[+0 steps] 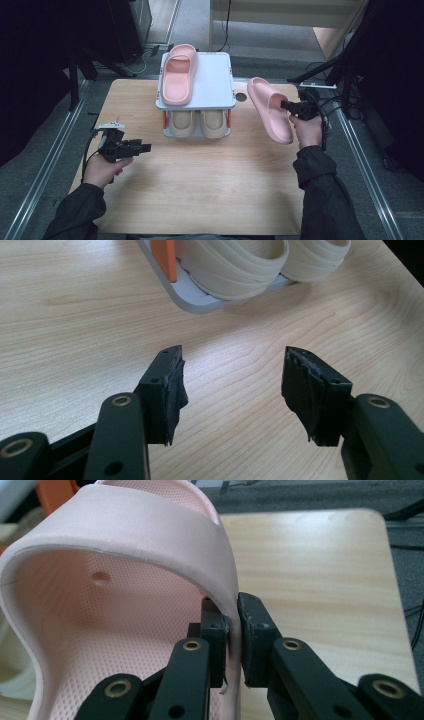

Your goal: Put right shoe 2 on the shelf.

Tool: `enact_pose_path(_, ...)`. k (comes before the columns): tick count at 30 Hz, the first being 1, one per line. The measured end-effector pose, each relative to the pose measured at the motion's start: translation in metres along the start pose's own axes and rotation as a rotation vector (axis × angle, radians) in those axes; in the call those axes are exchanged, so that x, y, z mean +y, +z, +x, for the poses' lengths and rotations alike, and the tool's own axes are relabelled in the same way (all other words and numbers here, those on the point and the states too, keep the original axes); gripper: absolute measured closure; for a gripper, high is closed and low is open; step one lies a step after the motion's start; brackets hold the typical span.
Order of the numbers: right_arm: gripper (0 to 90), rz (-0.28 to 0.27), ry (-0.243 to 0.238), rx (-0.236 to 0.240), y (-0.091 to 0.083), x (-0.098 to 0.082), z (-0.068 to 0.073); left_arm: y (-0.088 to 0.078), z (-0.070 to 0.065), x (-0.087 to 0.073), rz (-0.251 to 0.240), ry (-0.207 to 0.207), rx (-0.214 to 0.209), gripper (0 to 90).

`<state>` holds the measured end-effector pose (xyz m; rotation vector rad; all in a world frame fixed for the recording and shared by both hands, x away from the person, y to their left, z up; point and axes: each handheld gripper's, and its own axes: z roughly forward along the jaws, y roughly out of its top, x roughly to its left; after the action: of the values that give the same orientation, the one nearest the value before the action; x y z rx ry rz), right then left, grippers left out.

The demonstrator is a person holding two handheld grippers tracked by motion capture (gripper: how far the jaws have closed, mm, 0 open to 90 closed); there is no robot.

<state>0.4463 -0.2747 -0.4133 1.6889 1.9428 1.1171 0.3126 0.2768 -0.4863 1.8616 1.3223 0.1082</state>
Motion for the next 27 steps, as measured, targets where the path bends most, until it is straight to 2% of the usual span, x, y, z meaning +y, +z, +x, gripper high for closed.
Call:
enact_pose_path(4,83.5,0.004,-0.011,-0.010,-0.009,0.021,0.007,0.000,0.000,0.000,0.000,-0.003,-0.006,42.5)
enact_pose_path(6,83.2,0.005,-0.023,-0.014,-0.013,0.038,0.015,0.000,0.000,0.000,0.001,-0.003,-0.005,42.5)
enact_pose_path(7,83.2,0.005,-0.023,-0.014,-0.013,0.038,0.015,-0.001,0.000,0.000,0.000,-0.003,-0.007,42.5)
enact_pose_path(11,83.2,-0.001,-0.031,-0.008,-0.018,0.058,0.027,-0.001,0.002,0.000,0.000,-0.004,-0.007,42.5)
enact_pose_path(15,82.5,0.000,-0.046,0.020,-0.019,0.076,0.048,-0.002,0.003,0.000,-0.002,-0.005,-0.008,42.5)
enact_pose_path(16,82.5,0.000,-0.046,0.020,-0.019,0.076,0.048,-0.002,0.003,-0.001,-0.003,-0.002,-0.006,42.5)
enact_pose_path(17,82.2,0.005,-0.062,0.020,-0.016,0.083,0.059,-0.003,0.003,0.000,-0.008,-0.004,-0.010,42.4)
enact_pose_path(18,82.1,0.008,-0.070,0.018,-0.014,0.087,0.063,-0.003,0.003,0.000,-0.008,-0.004,-0.010,42.5)
enact_pose_path(19,82.1,0.008,-0.070,0.018,-0.014,0.087,0.063,-0.003,0.002,-0.001,-0.012,-0.005,-0.009,42.5)
enact_pose_path(27,81.1,0.029,-0.122,0.002,0.008,0.101,0.098,-0.004,0.000,0.001,-0.012,0.022,-0.008,42.4)
